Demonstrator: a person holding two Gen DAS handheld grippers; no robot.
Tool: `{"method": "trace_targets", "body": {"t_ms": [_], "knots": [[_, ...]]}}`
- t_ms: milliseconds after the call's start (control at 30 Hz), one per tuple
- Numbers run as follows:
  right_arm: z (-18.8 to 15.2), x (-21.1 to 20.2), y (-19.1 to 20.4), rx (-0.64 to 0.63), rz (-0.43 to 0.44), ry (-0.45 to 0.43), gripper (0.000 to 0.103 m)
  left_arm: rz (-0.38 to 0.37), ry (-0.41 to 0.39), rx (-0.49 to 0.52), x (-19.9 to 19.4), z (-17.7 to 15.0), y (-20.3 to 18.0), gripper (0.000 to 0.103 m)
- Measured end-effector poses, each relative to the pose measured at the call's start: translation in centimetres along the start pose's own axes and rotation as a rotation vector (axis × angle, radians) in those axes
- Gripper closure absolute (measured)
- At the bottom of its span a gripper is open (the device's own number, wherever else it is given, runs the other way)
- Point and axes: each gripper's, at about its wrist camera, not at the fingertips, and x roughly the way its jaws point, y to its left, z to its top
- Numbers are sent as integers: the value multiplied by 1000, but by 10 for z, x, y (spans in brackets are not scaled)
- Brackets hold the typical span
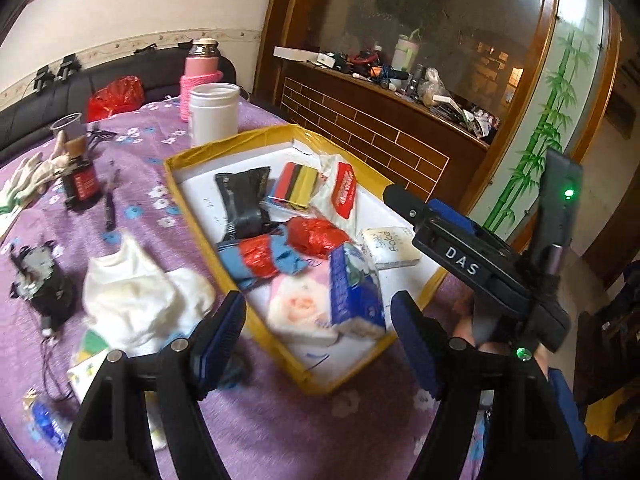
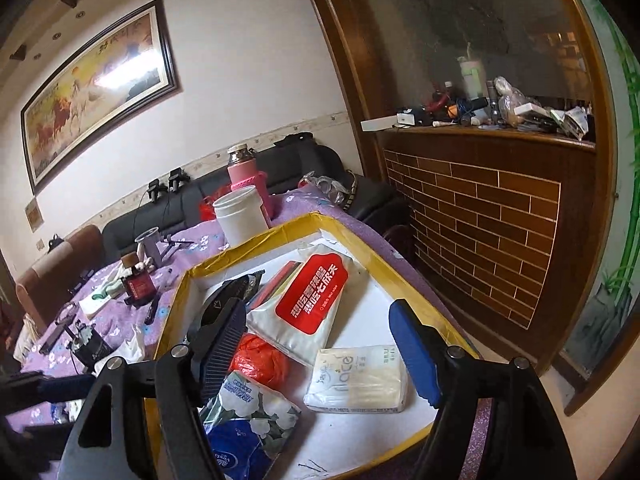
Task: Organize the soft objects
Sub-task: 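Carry the tissue pack and cream pack into the yellow tray and open both grippers, then grasp the blue-wrapped tissue roll with the left gripper while the right grasps the lemon-print pack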
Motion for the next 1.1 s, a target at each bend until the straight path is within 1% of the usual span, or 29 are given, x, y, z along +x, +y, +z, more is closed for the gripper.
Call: {"method": "trace_targets", "body": {"t_ms": [233, 333, 367, 467, 567, 633, 667, 733, 767, 800, 833, 900, 967, 1033, 1100], "knots": [[-1, -2, 3, -17, -21, -9, 25, 17, -2, -42, -32, -20, 27, 29], [-2, -10, 6, 0, -35, -5, 25, 34, -10, -73, -52, -35, 46, 29], [-4, -18, 10, 15, -19, -8, 25, 44, -13, -88, -60, -41, 54, 29], [-9, -33, 31, 18, 47, 8, 25, 87, -29, -152, -81, -61, 84, 29], [-17, -47, 69, -43, 144, 21, 24, 154, -63, -249, -102, -78, 118, 29], [-25, -45, 103, -110, 235, 79, 22, 210, -86, -296, -113, -89, 139, 29], [-30, -43, 115, -128, 274, 108, 22, 251, -99, -319, -117, -95, 151, 29], [-40, -38, 139, -164, 344, 169, 22, 321, -100, -363, -120, -104, 170, 29], [-48, -34, 156, -192, 376, 212, 22, 340, -101, -400, -121, -109, 181, 29], [-54, -31, 167, -212, 387, 238, 22, 349, -101, -427, -122, -114, 190, 29], [-59, -29, 178, -236, 393, 261, 22, 368, -95, -449, -122, -118, 198, 29], [-70, -24, 204, -315, 375, 301, 22, 399, -81, -463, -119, -122, 204, 29], [-79, -18, 222, -380, 347, 324, 22, 392, -64, -483, -116, -128, 209, 29], [-88, -8, 237, -438, 295, 362, 22, 376, -90, -486, -120, -128, 208, 29], [-96, 1, 245, -456, 273, 393, 22, 382, -91, -482, -121, -129, 208, 29]]}}
